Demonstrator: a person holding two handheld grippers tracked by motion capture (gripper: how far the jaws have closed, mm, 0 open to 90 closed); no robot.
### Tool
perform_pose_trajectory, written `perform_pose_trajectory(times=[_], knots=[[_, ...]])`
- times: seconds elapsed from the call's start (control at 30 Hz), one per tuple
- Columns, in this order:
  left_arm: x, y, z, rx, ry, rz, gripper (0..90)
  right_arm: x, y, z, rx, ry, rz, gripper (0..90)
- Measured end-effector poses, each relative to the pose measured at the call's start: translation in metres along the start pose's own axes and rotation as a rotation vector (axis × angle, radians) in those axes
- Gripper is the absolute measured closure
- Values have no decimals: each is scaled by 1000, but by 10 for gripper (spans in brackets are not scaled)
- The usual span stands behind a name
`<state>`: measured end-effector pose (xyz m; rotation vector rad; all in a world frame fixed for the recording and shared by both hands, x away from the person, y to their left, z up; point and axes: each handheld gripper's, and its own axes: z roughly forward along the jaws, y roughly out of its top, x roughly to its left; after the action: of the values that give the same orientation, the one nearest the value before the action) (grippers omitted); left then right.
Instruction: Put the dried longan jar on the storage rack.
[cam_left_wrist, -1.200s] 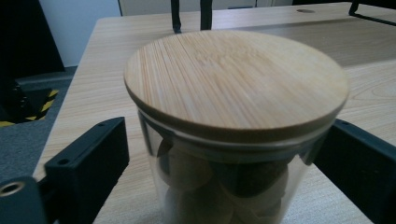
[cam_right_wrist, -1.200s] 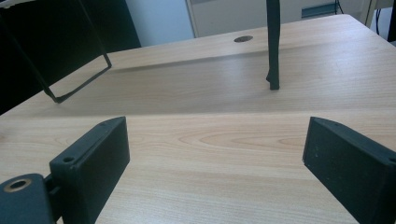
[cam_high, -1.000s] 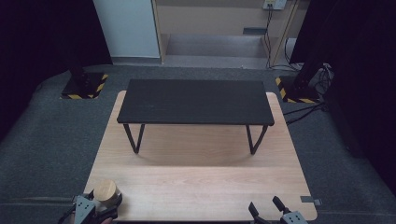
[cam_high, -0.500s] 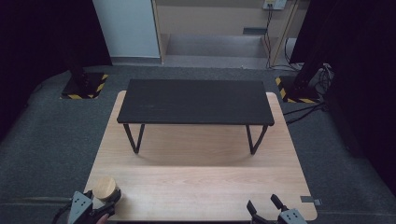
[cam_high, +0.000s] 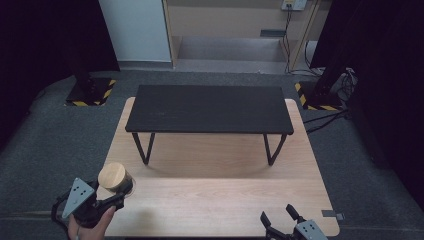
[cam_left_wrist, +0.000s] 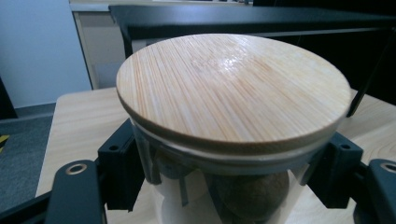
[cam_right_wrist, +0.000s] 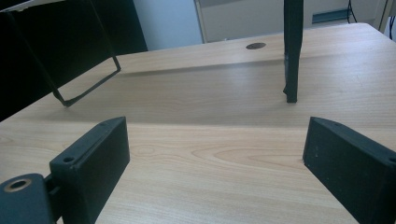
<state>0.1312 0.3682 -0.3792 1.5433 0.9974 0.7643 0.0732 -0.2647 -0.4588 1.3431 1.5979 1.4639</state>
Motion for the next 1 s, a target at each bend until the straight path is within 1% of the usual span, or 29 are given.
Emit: perform_pose_trajectory(times=[0.17, 0.37, 0.4, 0.43, 0.47, 0.6, 0.7, 0.87, 1.0], knots=[[-1, 27, 9, -7, -9, 20, 245, -1, 1, -1, -4, 2, 0, 74], [0, 51, 20, -15, -28, 25, 245, -2, 1, -3, -10, 2, 0, 74], [1, 56, 23, -14, -32, 31, 245, -2, 1, -4, -11, 3, 0, 74], [1, 56, 23, -14, -32, 31, 245, -2, 1, -4, -11, 3, 0, 74], [0, 63, 28, -14, -35, 35, 245, -2, 1, -4, -13, 5, -1, 74], [4, 75, 39, -15, -66, 24, 245, -2, 1, -6, -16, 5, -1, 74], [2, 83, 45, -23, -58, 36, 245, -3, 1, -8, -18, 5, -2, 74], [4, 100, 56, -23, -67, 55, 245, -4, 0, -9, -18, 2, 0, 75], [5, 111, 64, -18, -80, 62, 245, -5, 0, -10, -16, 1, 1, 75]])
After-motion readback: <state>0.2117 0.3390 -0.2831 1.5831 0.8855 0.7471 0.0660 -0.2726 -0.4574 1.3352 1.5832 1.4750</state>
